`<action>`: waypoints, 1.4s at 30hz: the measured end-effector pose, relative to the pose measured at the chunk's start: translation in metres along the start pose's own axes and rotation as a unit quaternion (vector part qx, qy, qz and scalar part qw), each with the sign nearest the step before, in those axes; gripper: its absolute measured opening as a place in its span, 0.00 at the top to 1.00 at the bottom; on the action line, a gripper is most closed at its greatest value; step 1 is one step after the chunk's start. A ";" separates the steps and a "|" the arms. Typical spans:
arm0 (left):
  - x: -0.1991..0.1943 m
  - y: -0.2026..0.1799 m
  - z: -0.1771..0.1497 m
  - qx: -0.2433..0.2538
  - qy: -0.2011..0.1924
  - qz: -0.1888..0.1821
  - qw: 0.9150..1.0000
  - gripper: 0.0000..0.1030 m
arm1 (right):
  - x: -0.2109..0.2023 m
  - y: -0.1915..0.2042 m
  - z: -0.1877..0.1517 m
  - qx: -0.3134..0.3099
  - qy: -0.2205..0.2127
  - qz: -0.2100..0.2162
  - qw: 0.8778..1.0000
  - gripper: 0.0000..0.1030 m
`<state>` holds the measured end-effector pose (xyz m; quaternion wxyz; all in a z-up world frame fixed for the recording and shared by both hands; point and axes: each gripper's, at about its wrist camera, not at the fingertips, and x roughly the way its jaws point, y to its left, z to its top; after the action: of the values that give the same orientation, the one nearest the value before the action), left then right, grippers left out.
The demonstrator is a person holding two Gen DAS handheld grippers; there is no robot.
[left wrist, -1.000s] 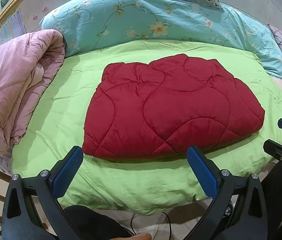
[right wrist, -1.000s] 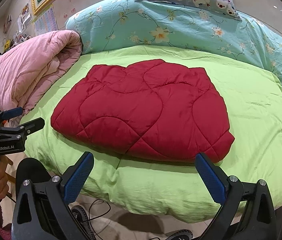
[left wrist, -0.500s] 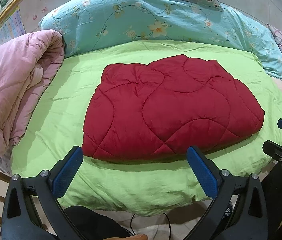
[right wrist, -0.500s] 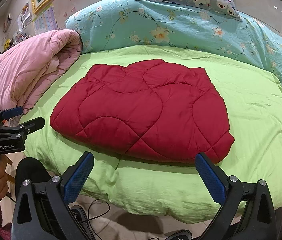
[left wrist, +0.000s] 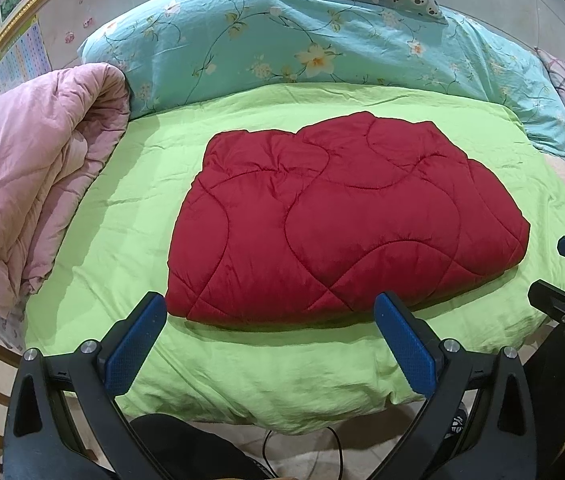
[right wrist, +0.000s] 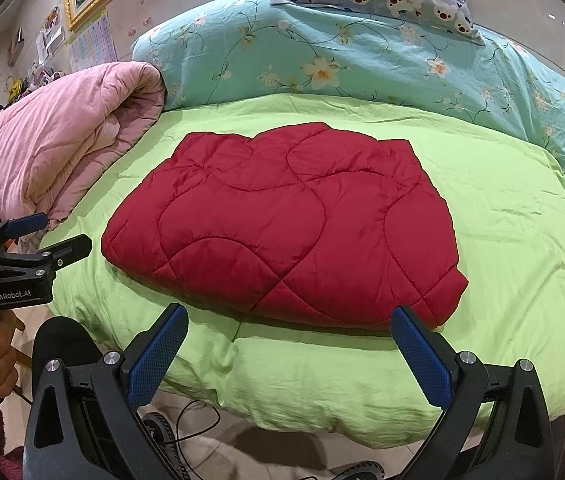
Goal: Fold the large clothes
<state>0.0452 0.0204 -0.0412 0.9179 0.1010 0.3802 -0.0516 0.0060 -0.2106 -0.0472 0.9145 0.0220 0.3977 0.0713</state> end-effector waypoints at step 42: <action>0.011 0.002 0.017 -0.005 -0.007 0.008 1.000 0.00 | 0.008 -0.014 0.016 0.003 -0.007 -0.002 1.000 0.01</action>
<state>0.0646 0.0180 -0.0367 0.9215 0.0990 0.3732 -0.0427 0.0245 -0.2229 -0.0434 0.9172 0.0248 0.3917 0.0685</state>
